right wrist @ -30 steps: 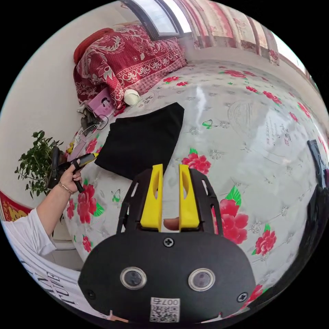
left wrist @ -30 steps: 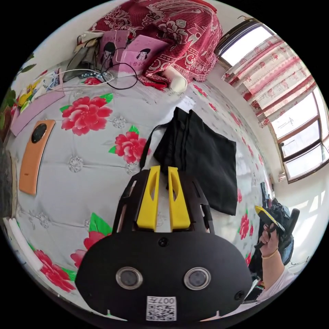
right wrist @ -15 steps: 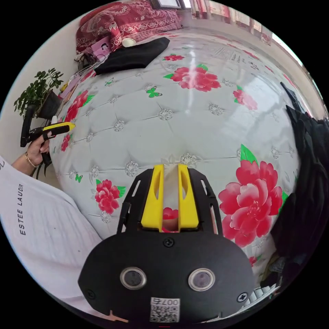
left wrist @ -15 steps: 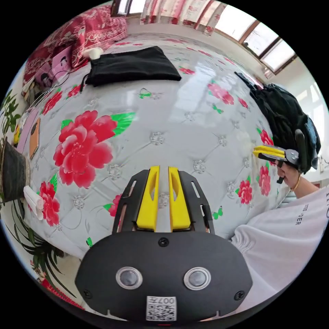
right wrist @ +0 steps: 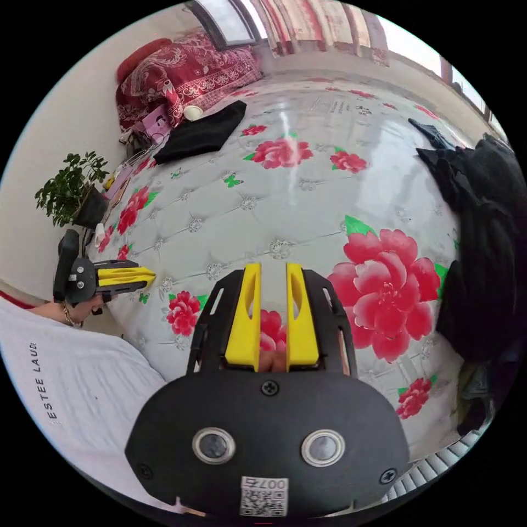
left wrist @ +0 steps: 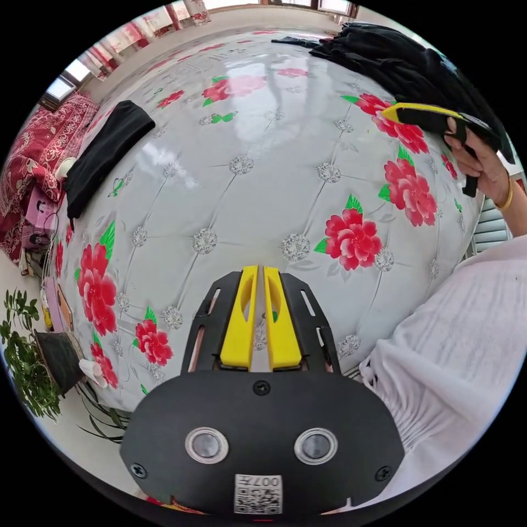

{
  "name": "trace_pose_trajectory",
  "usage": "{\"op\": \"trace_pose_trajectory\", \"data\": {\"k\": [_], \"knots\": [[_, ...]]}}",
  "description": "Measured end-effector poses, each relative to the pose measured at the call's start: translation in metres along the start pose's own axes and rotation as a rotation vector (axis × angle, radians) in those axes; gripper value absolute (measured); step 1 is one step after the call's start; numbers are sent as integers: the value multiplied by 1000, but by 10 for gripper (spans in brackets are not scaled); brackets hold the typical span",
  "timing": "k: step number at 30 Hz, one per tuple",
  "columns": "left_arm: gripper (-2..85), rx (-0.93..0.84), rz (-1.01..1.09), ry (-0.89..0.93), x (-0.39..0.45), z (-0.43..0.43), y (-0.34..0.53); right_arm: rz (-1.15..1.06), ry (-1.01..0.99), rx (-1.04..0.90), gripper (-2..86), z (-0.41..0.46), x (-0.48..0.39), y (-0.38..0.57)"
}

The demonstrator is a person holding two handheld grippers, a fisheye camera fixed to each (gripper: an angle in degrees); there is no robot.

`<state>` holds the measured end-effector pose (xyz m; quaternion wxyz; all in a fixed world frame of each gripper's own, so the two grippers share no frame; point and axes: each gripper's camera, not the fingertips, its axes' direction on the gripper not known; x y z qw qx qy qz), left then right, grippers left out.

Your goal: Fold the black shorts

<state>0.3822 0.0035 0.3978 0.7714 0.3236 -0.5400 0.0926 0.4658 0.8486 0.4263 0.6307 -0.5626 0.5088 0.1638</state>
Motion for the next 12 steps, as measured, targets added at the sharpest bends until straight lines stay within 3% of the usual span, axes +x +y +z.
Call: {"op": "trace_pose_trajectory", "data": {"k": [5,7,12], "knots": [[-8,-3,46,-108,35,34,14,189,374,426,82,-193,95,29],[-8,-7,57,-149,47,44,18,369,580,593,89,-307,161,49],[-9,18,-77,-163,55,61,29,709,861,726,92,-491,271,94]]}}
